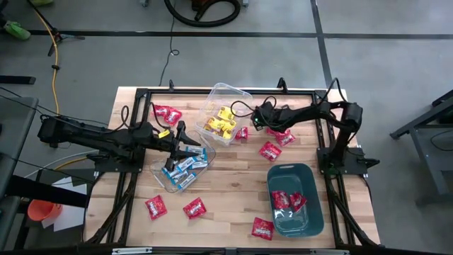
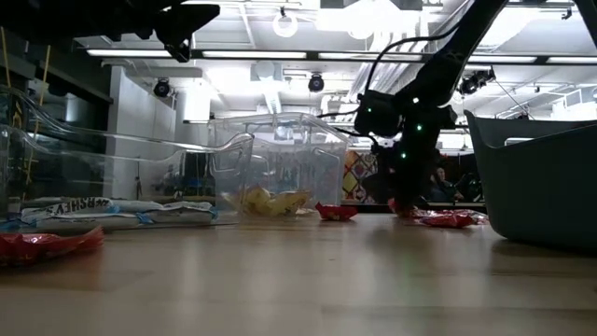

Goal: Sort candy
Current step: Put the red candy into the blue bin

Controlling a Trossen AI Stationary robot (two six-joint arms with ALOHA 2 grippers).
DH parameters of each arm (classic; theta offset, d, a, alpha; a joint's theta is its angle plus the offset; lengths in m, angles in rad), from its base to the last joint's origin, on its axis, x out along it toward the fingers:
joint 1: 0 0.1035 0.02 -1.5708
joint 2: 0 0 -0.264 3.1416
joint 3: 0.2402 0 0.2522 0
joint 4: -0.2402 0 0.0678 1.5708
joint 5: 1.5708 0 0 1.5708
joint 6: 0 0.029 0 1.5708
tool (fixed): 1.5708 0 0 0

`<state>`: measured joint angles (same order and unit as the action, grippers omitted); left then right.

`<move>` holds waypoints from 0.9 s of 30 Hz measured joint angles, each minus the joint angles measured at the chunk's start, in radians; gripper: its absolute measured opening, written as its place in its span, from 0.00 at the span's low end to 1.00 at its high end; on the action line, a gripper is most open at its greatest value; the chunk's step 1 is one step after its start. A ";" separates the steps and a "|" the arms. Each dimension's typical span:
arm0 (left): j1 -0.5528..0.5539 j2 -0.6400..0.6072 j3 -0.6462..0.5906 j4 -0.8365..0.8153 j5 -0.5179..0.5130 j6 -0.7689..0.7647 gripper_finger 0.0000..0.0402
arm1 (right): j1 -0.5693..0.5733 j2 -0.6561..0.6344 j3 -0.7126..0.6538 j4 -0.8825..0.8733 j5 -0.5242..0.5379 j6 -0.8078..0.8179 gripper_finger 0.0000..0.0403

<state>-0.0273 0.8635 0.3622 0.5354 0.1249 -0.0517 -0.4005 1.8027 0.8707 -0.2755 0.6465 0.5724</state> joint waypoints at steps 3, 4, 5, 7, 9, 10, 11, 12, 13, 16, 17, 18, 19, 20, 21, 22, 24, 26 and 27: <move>0.000 0.000 0.000 0.001 0.000 0.000 0.38 | 0.032 -0.021 0.000 -0.026 0.016 -0.033 0.04; 0.000 0.000 0.000 0.001 0.000 0.000 0.38 | 0.047 -0.034 0.001 -0.044 0.010 -0.032 0.05; 0.000 0.000 0.000 0.001 0.000 0.000 0.38 | 0.063 -0.053 0.003 -0.075 0.007 -0.032 0.05; 0.000 0.000 0.000 0.001 0.000 0.001 0.38 | 0.103 -0.105 0.015 -0.115 0.020 -0.044 0.02; 0.000 0.000 0.000 0.006 0.000 0.001 0.38 | 0.153 -0.171 0.026 -0.152 0.063 -0.059 0.01; 0.000 0.000 0.000 0.008 0.000 0.001 0.38 | 0.179 -0.206 0.031 -0.174 0.077 -0.057 0.02; 0.000 0.000 0.000 0.008 0.000 0.001 0.38 | 0.204 -0.239 0.037 -0.203 0.088 -0.052 0.02; 0.000 0.000 0.000 0.008 0.000 0.001 0.38 | 0.230 -0.277 0.043 -0.232 0.090 -0.050 0.01; 0.000 0.000 0.000 0.008 0.000 0.001 0.38 | 0.259 -0.315 0.049 -0.255 0.087 -0.050 0.01; 0.000 0.000 0.000 0.010 0.000 0.001 0.38 | 0.360 -0.424 0.060 -0.292 0.042 -0.056 0.01; 0.000 0.000 0.000 0.010 0.000 0.001 0.38 | 0.399 -0.458 0.060 -0.293 -0.002 -0.058 0.01; 0.000 0.000 0.000 0.010 -0.001 0.000 0.38 | 0.438 -0.490 0.057 -0.290 -0.054 -0.058 0.00; 0.000 0.000 0.000 0.010 -0.001 0.000 0.38 | 0.482 -0.519 0.057 -0.292 -0.109 -0.055 0.00; 0.000 0.000 0.000 0.009 0.000 0.000 0.38 | 0.526 -0.545 0.057 -0.289 -0.172 -0.054 0.00; 0.000 0.000 0.000 0.009 -0.001 -0.006 0.38 | 0.571 -0.566 0.057 -0.289 -0.236 -0.047 0.01; 0.000 0.000 0.000 0.009 -0.001 -0.016 0.38 | 0.618 -0.581 0.057 -0.289 -0.294 -0.027 0.01; 0.000 0.000 0.000 0.009 0.000 -0.026 0.38 | 0.720 -0.598 0.056 -0.278 -0.377 0.033 0.00; 0.000 0.000 0.000 0.009 0.000 -0.026 0.38 | 0.821 -0.600 0.056 -0.265 -0.400 0.117 0.00; 0.000 0.000 0.000 0.009 -0.001 -0.027 0.38 | 0.867 -0.600 0.056 -0.264 -0.404 0.163 0.00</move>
<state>-0.0273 0.8635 0.3622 0.5442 0.1243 -0.0783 0.4661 1.2031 0.9264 -0.5396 0.2427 0.7357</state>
